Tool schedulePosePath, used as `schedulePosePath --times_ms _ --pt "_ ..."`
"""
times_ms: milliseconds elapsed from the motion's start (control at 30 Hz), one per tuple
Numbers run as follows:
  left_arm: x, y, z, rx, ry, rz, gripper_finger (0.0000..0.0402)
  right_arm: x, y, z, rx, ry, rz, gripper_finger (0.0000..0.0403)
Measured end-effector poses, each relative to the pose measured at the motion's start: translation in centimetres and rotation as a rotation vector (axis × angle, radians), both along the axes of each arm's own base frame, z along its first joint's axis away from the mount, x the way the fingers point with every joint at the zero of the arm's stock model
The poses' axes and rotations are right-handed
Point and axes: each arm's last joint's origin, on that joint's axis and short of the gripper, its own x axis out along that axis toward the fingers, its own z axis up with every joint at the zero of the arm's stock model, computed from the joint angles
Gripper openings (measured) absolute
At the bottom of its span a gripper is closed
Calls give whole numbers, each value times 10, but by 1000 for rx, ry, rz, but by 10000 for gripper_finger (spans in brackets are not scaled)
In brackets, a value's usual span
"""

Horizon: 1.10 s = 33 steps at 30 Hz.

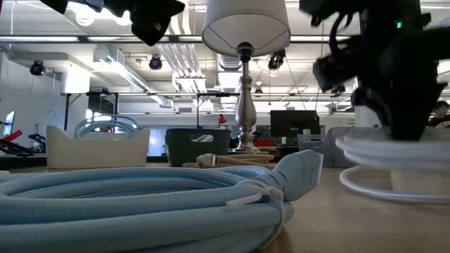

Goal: Pick & Place USB Port
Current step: Put the white charger cable into the blue bin

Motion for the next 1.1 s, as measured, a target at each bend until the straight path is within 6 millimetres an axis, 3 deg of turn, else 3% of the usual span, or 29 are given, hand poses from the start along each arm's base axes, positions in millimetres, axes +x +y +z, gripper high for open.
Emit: schedulePosePath --times_ms 133,300,467,600,667,933,1100 --pt "0 1 0 12 -3 48 168 -4 -6 28 -123 -49 2 32" --pt "0 2 0 14 -3 57 168 -8 -19 64 -314 -242 -37 33" --pt "1 4 1 23 -11 149 168 -12 -41 86 -470 -379 -121 33" --pt "1 13 1 -23 -16 379 168 -10 -52 94 -589 -461 -137 33" --pt "2 17 1 -70 -17 415 168 -5 -54 96 -632 -496 -105 33" --pt "15 27 -6 -190 -18 452 168 29 -56 105 -727 -693 58 34" --pt "28 26 -14 -227 -22 340 167 37 -59 110 -763 -733 115 34"
